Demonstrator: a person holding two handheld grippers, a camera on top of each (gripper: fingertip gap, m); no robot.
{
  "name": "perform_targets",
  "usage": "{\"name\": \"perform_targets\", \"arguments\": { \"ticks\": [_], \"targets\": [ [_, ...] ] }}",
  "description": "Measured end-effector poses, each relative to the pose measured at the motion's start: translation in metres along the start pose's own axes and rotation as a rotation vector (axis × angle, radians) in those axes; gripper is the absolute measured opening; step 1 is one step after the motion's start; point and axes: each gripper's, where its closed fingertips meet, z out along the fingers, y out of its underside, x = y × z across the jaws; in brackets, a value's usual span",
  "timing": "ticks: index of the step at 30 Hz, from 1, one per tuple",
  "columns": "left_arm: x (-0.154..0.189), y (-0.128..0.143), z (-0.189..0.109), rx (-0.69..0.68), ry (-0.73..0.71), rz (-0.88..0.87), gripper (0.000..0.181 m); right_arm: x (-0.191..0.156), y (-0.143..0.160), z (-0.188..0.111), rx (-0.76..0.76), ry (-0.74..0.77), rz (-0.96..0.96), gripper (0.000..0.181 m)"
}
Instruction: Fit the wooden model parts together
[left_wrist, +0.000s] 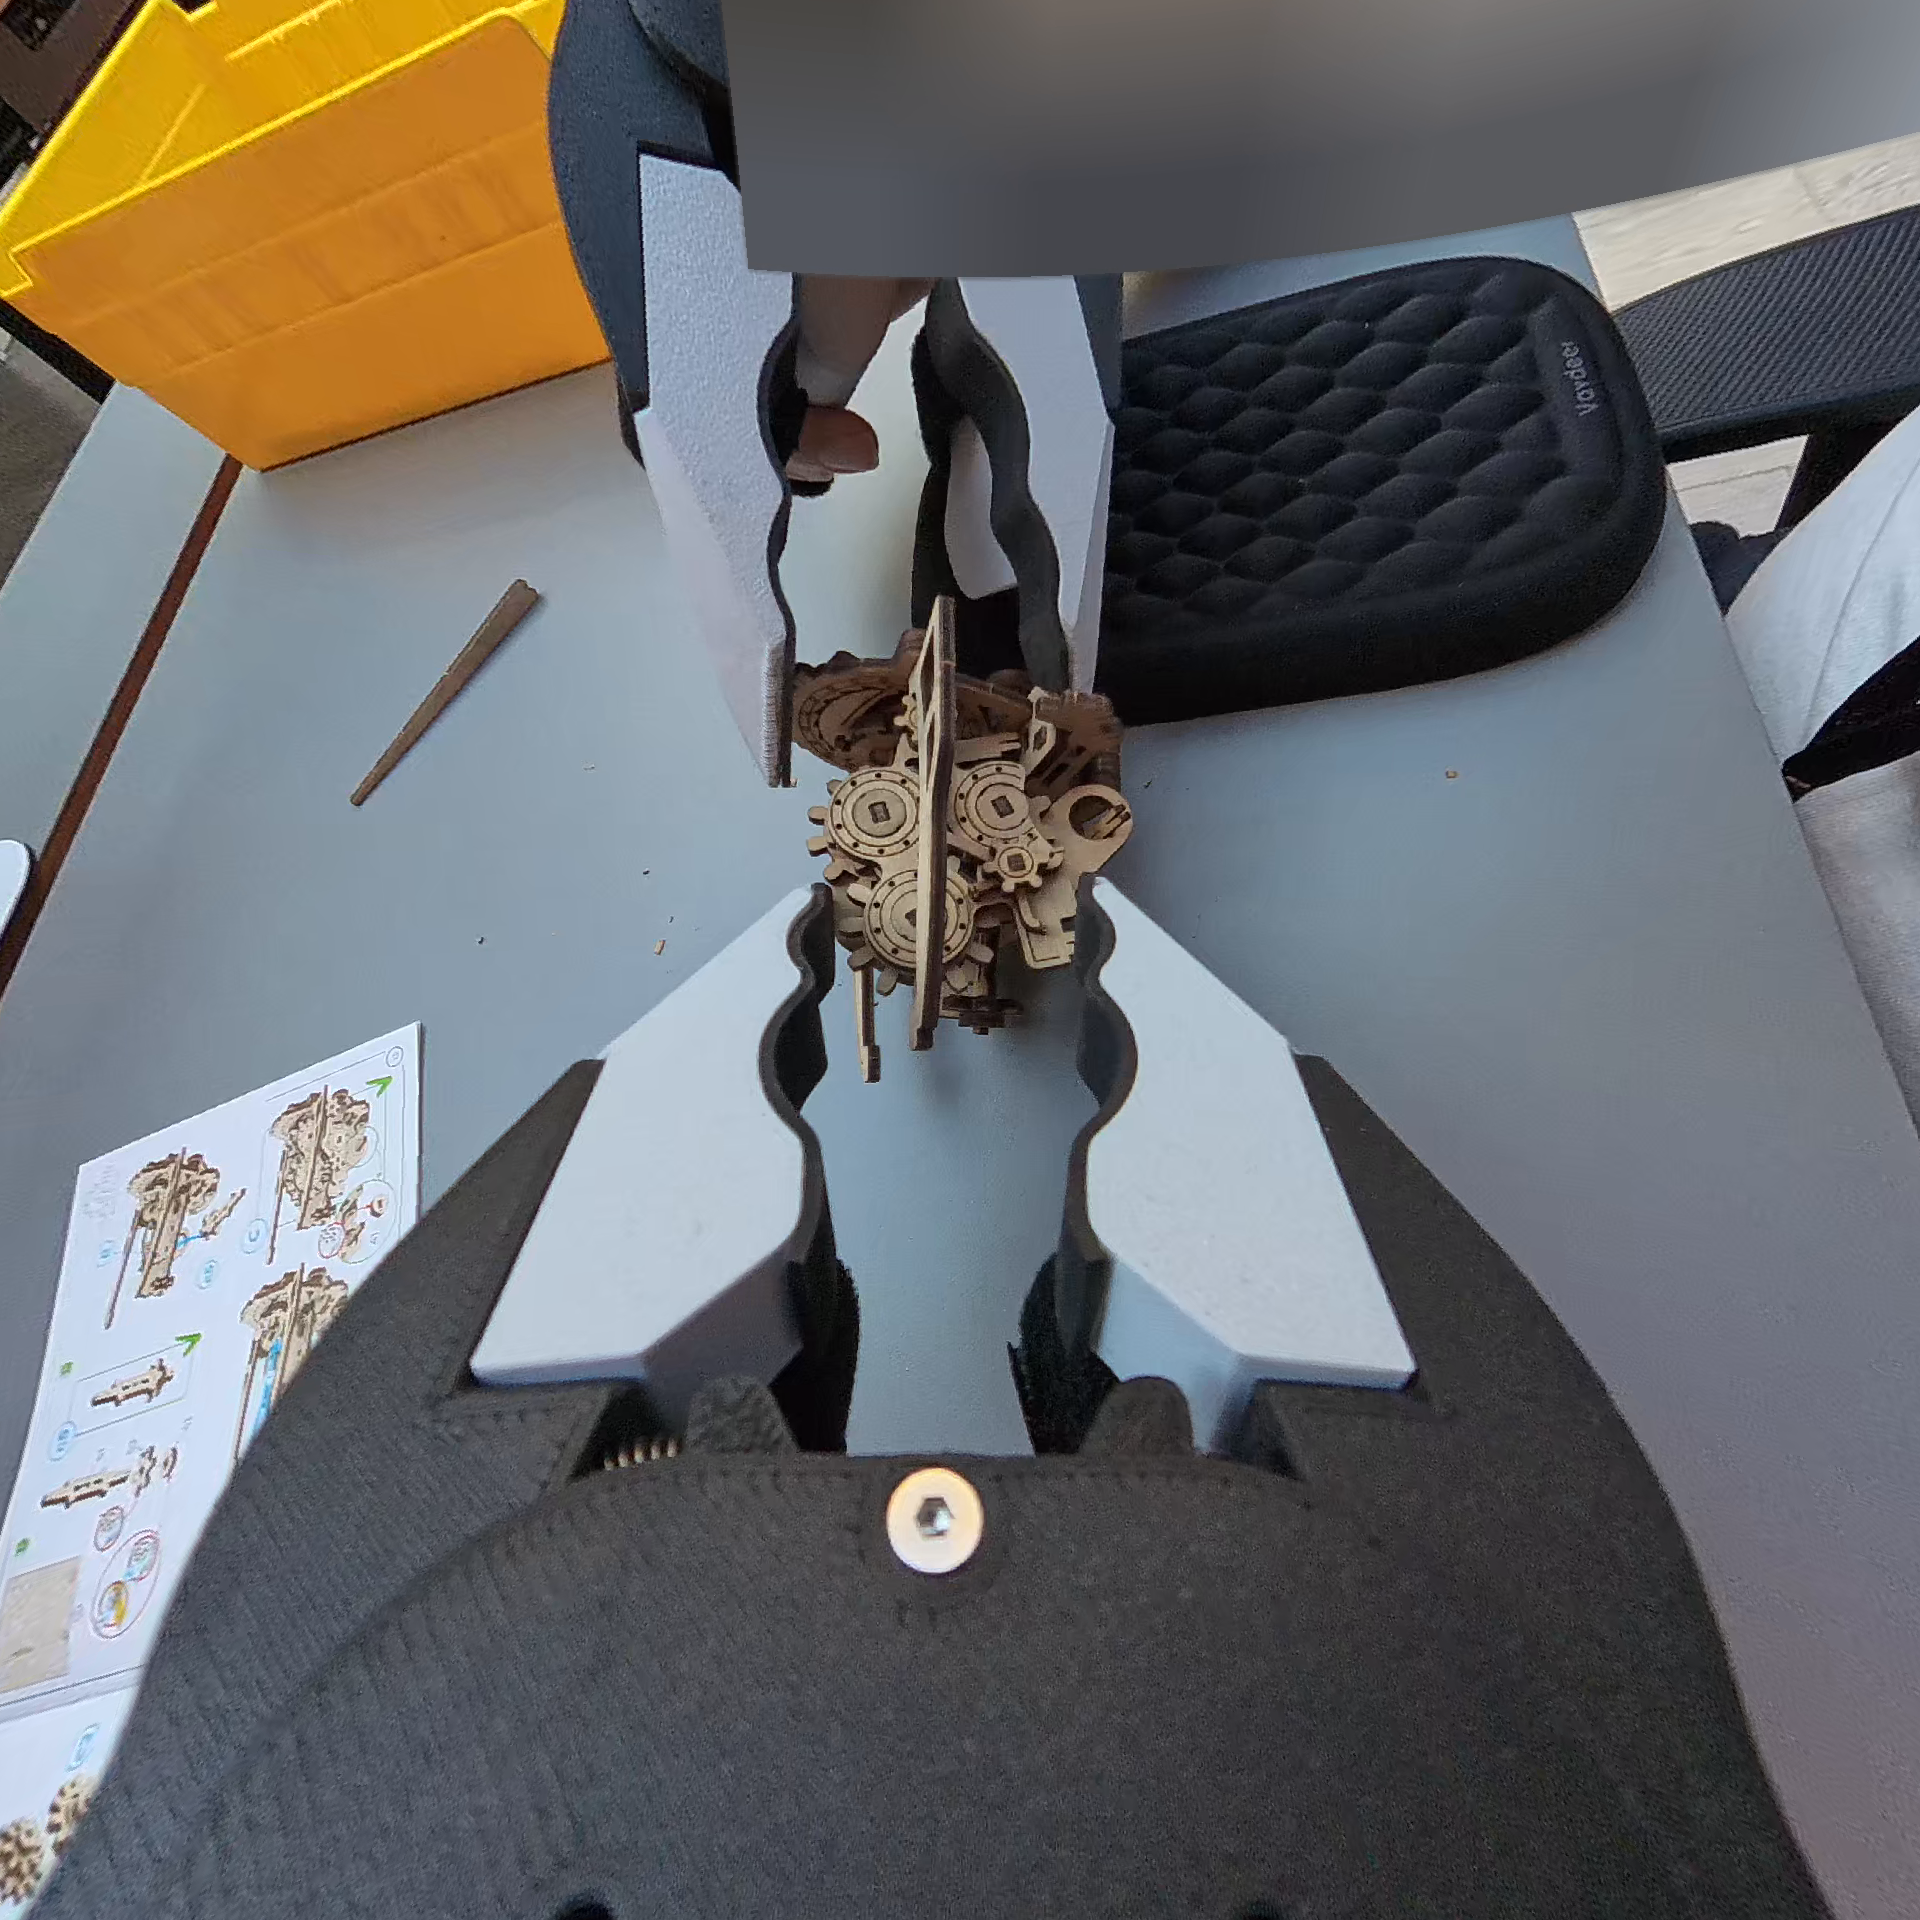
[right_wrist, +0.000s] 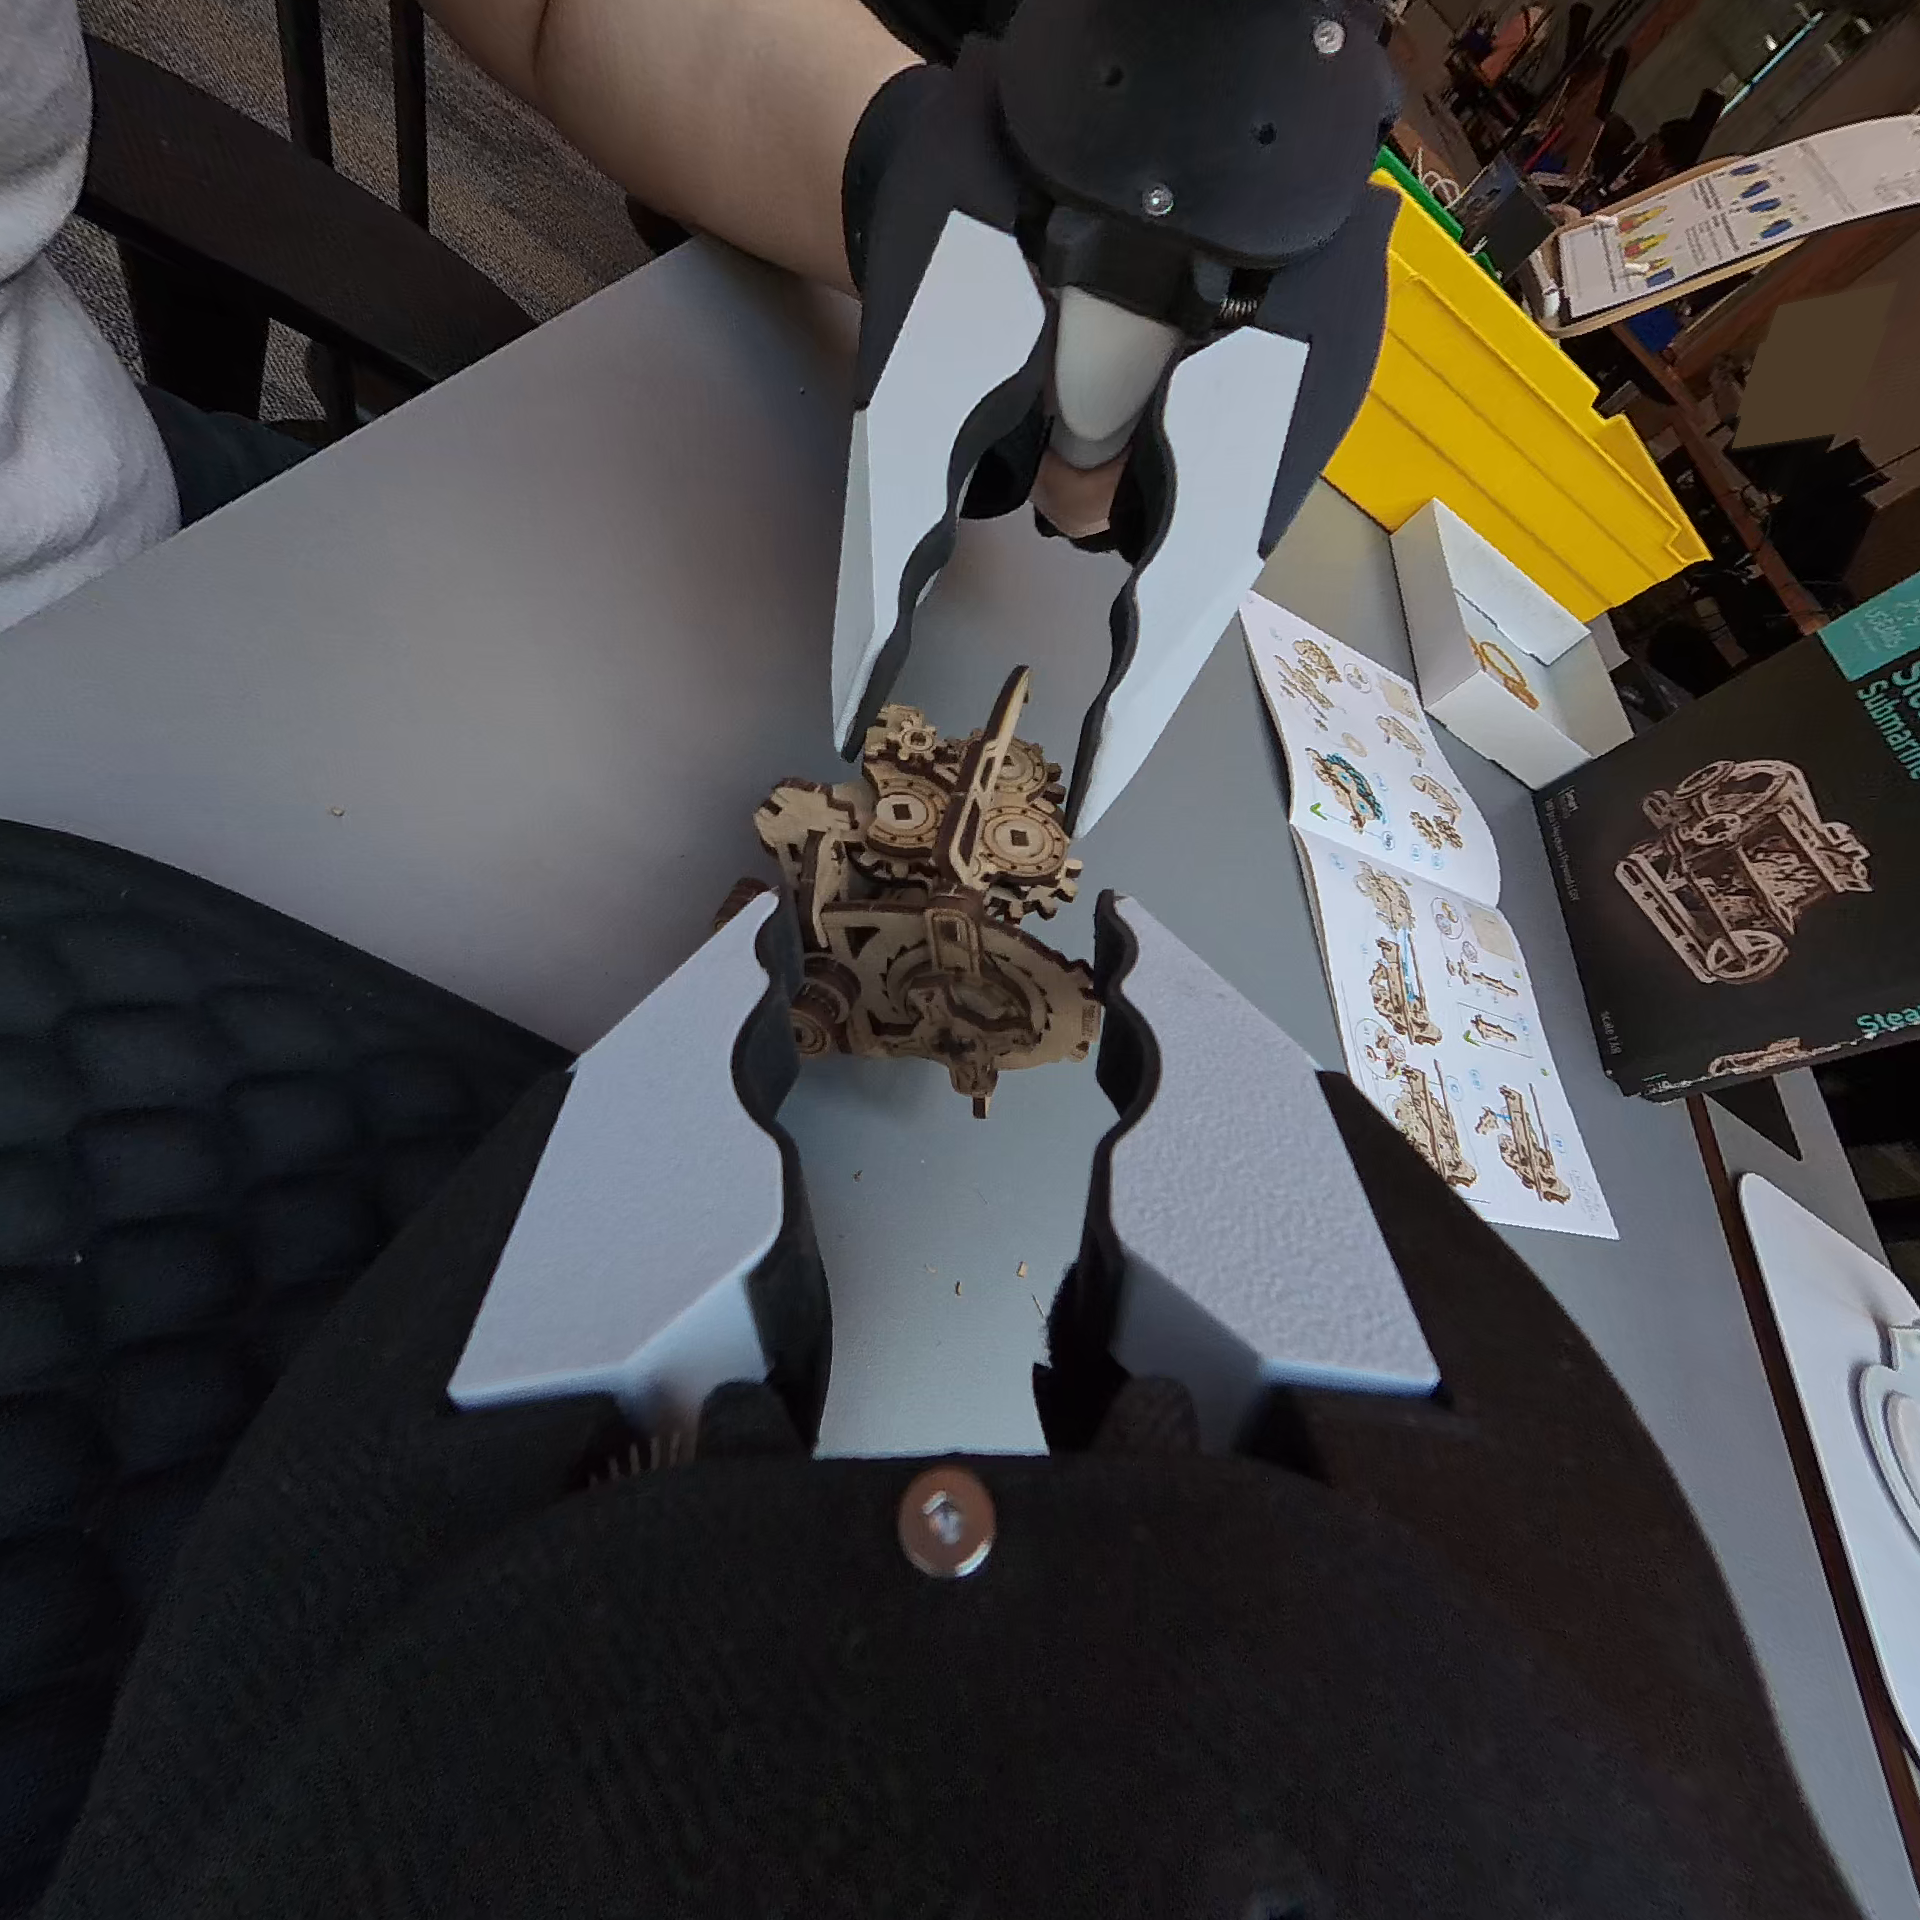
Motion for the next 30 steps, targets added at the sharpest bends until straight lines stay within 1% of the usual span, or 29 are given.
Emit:
{"name": "perform_targets", "arguments": {
  "ticks": [3,7,8,9,12,15,19,26,30],
  "targets": [
    [-0.001,-0.003,-0.002,0.036,0.0,-0.003,0.045,0.001,0.0,-0.001,0.006,-0.001,0.01,0.054],
    [0.0,0.0,-0.001,0.015,-0.012,0.045,0.045,-0.002,-0.005,-0.003,0.036,-0.015,0.006,0.053],
    [-0.001,0.001,0.0,0.002,-0.022,0.059,0.045,-0.004,-0.007,-0.004,0.05,-0.028,-0.004,0.04],
    [-0.001,0.003,0.001,-0.012,-0.029,0.069,0.045,-0.004,-0.009,-0.005,0.061,-0.023,-0.016,0.035],
    [-0.002,0.004,0.002,-0.013,-0.034,0.075,0.045,-0.003,-0.006,-0.004,0.056,-0.016,-0.015,0.036],
    [-0.002,0.001,0.001,0.018,-0.025,0.059,0.045,0.0,-0.005,-0.005,0.053,-0.008,0.01,0.044],
    [-0.002,-0.001,0.0,0.039,-0.021,0.061,0.045,0.0,-0.003,-0.005,0.057,-0.018,0.027,0.043],
    [-0.003,-0.005,-0.002,0.118,0.028,-0.057,0.045,0.001,-0.005,-0.006,0.063,-0.007,0.011,0.042],
    [-0.004,-0.006,0.0,0.136,0.037,-0.093,0.045,0.001,-0.004,-0.007,0.06,-0.009,0.019,0.043]
  ]
}}
